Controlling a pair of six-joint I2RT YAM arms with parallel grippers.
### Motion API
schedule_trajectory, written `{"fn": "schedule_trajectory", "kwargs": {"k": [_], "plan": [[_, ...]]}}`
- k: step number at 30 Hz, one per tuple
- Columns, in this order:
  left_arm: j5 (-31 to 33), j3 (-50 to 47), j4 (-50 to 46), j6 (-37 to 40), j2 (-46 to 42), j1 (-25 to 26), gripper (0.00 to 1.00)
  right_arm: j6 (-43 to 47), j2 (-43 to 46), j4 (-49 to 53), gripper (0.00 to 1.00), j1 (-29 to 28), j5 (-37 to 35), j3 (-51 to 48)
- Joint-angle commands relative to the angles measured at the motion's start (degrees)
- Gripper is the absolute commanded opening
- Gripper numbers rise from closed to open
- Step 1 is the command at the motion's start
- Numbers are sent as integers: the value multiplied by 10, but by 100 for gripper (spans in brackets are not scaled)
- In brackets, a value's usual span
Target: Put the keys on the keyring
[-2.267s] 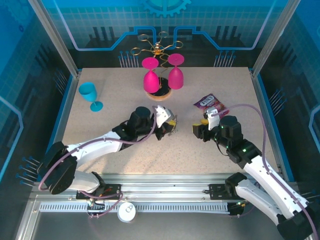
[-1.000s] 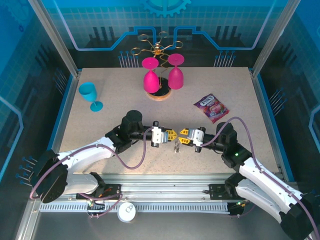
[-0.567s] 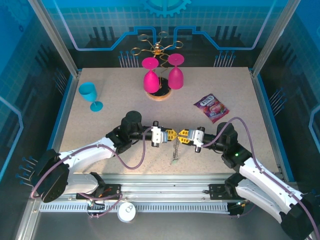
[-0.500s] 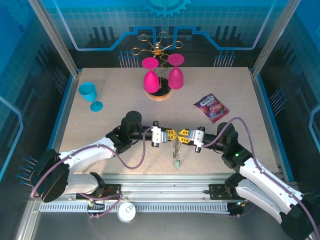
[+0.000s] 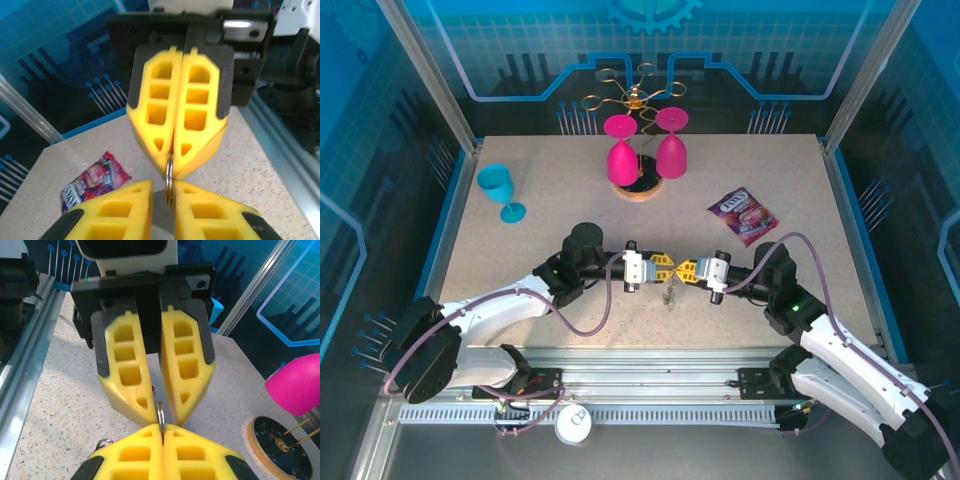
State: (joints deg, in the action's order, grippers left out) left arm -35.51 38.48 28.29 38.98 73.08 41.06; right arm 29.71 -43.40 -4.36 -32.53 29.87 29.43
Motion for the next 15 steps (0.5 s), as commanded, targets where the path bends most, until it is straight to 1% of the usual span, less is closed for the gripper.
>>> {"fn": "schedule_trajectory", "kwargs": {"k": [1,3,5,8,9,10,12,15], "plan": [[42,21,-57,12,-2,-2,20,43,-13,120,0,-18,-26,70],[54,37,-103,26,-4,-1,19,63,-31,183,0,-28,-45,106],[62,49,-137,35,-5,-2,16,88,-52,240,0,-43,-65,140],[67,60,-161,37,-9,-2,14,121,-86,304,0,-74,-125,191],[63,61,-164,37,-11,-2,15,127,-95,315,0,-82,-147,202],[58,59,-165,37,-15,-2,18,131,-102,319,0,-87,-162,206],[51,55,-165,32,-22,-2,22,132,-108,317,0,-92,-172,225],[46,45,-174,31,-34,-1,27,120,-108,296,0,-95,-180,227]]}}
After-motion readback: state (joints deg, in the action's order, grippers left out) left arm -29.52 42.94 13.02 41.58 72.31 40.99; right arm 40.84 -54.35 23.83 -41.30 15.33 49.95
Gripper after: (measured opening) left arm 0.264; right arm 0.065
